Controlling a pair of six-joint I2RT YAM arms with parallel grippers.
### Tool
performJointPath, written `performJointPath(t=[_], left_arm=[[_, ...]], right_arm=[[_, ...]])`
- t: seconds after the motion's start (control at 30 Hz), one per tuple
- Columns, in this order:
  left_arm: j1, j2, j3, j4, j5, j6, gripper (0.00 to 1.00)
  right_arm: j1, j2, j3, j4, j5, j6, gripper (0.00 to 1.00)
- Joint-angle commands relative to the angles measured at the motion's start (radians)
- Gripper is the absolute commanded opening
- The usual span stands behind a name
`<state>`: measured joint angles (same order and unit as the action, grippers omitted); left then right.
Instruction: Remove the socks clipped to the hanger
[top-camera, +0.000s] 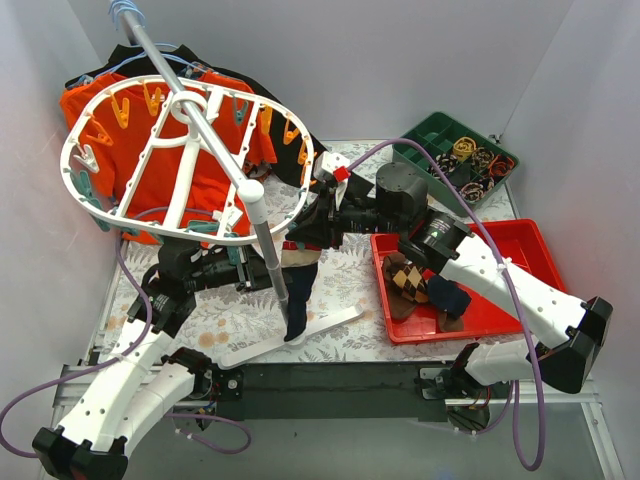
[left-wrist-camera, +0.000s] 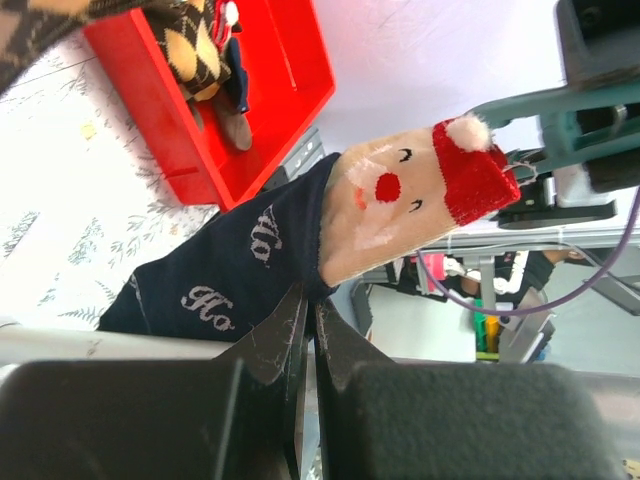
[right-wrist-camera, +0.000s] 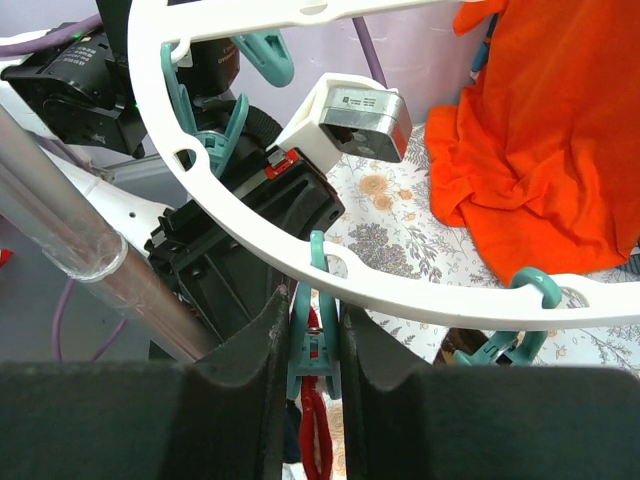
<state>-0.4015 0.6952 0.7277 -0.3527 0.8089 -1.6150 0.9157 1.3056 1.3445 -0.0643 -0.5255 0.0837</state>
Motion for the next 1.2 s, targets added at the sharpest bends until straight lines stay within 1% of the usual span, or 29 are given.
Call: performJointPath(t=[0.0, 0.13, 0.23, 0.27, 0.33, 0.37, 0.43, 0.47, 0.5, 0.53, 0.63, 0.67, 0.73, 0.77, 0.83, 0.87, 0.9, 0.93, 1.03, 1.17], left_arm=[[-0.003, -0.028, 0.004, -0.072, 0.044, 0.041, 0.00], [-0.002, -0.031, 0.002, -0.086, 0.044, 0.041, 0.00], [-0.002, -0.028, 0.009, -0.085, 0.042, 0.043, 0.00], [-0.002, -0.023, 0.013, -0.085, 0.042, 0.044, 0.00], [-0.003, -0.017, 0.027, -0.083, 0.047, 0.047, 0.00], [-0.002, -0.013, 0.033, -0.083, 0.047, 0.050, 0.00], [-0.002, -0.010, 0.039, -0.083, 0.049, 0.053, 0.00], [-0.002, -0.011, 0.039, -0.081, 0.050, 0.053, 0.00], [-0.002, -0.010, 0.039, -0.083, 0.050, 0.053, 0.00], [-0.002, -0.011, 0.039, -0.081, 0.052, 0.053, 0.00], [-0.002, -0.010, 0.036, -0.078, 0.053, 0.052, 0.00], [-0.002, -0.010, 0.038, -0.075, 0.056, 0.050, 0.00], [-0.002, -0.006, 0.039, -0.069, 0.059, 0.049, 0.00], [-0.002, -0.006, 0.041, -0.068, 0.062, 0.047, 0.00], [-0.002, 0.000, 0.041, -0.060, 0.062, 0.044, 0.00], [-0.002, 0.001, 0.042, -0.058, 0.064, 0.043, 0.00], [-0.002, 0.003, 0.045, -0.057, 0.065, 0.043, 0.00], [-0.002, 0.007, 0.047, -0.052, 0.067, 0.041, 0.00], [-0.002, 0.012, 0.049, -0.042, 0.073, 0.038, 0.00], [-0.003, 0.015, 0.042, -0.023, 0.088, 0.023, 0.00]], right_arm=[[-0.006, -0.023, 0.015, 0.018, 0.004, 0.007, 0.14], [-0.008, -0.025, 0.012, 0.015, 0.007, 0.002, 0.14], [-0.008, -0.023, 0.008, 0.011, 0.001, 0.004, 0.16], [-0.009, -0.025, 0.007, 0.009, 0.001, 0.005, 0.21], [-0.009, -0.029, 0.001, 0.008, 0.004, 0.005, 0.29], [-0.009, -0.031, -0.001, 0.008, 0.005, 0.005, 0.35], [-0.009, -0.035, -0.007, 0.006, 0.010, 0.010, 0.39], [-0.009, -0.037, -0.008, 0.003, 0.010, 0.008, 0.46], [-0.009, -0.039, -0.011, 0.001, 0.010, 0.013, 0.47], [-0.009, -0.040, -0.018, 0.000, 0.010, 0.013, 0.54], [-0.009, -0.049, -0.031, -0.005, 0.010, 0.019, 0.57], [-0.009, -0.052, -0.044, -0.006, 0.012, 0.024, 0.64], [-0.009, -0.066, -0.057, -0.008, 0.012, 0.030, 0.66], [-0.009, -0.071, -0.073, -0.009, 0.013, 0.031, 0.74], [-0.009, -0.089, -0.088, -0.014, 0.015, 0.036, 0.77], [-0.009, -0.098, -0.108, -0.017, 0.016, 0.037, 0.83], [-0.009, -0.106, -0.119, -0.020, 0.016, 0.037, 0.84], [-0.009, -0.126, -0.131, -0.020, 0.019, 0.044, 0.90], [-0.008, -0.160, -0.194, -0.017, -0.004, 0.053, 0.95], [-0.008, -0.181, -0.274, -0.002, -0.051, 0.068, 0.95]])
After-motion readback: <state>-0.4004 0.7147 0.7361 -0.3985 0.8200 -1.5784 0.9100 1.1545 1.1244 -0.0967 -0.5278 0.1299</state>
